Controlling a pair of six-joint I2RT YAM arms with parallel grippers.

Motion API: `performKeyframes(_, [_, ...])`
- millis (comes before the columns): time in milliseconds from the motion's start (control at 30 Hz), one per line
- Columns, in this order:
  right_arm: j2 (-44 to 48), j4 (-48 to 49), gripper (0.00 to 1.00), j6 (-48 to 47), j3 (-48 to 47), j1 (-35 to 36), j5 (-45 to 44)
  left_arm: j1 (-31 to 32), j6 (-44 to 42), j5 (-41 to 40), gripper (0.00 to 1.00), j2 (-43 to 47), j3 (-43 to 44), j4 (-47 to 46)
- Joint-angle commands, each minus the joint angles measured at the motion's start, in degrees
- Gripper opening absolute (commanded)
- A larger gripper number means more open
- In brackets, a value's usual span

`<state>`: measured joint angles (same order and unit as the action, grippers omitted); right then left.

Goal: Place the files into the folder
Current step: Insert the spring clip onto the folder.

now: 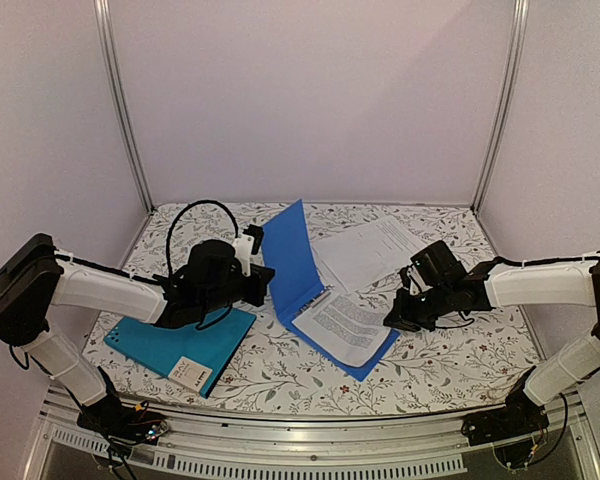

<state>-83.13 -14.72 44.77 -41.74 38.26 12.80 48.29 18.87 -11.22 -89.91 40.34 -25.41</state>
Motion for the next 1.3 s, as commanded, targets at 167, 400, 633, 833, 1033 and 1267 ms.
performKeyframes(167, [-0.64, -0.82, 0.15, -1.7, -1.5, 0.47, 0.79, 1.02, -0.81, 0.13, 0.0, 0.01, 0.18, 1.15])
performKeyframes(400, [-0.45, -1.69, 0.25, -2.28, -1.93, 0.42, 0.41, 1.1, -0.95, 0.21, 0.0, 0.02, 0.43, 1.32])
performKeyframes(633, [-0.01, -4.57, 0.39, -3.54, -3.18, 0.7, -1.38, 1.19, -1.0, 0.13, 0.0, 0.08, 0.4, 1.4])
performKeyframes(833, [0.08, -6.1, 0.5, -3.99, -3.88, 1.49, -2.83, 1.19, -1.23, 0.1, 0.0, 0.25, 0.57, 1.41])
performKeyframes(1033, [-0.01, -6.99, 0.55, -3.82, -3.88, 2.25, -4.26, 1.19, -1.39, 0.17, 0.0, 0.13, 1.09, 1.5])
performKeyframes(1267, [0.6, -8.9, 0.57, -4.43, -4.68, 2.81, -6.13, 1.21, -1.63, 0.39, 0.0, -0.09, 1.42, 1.5])
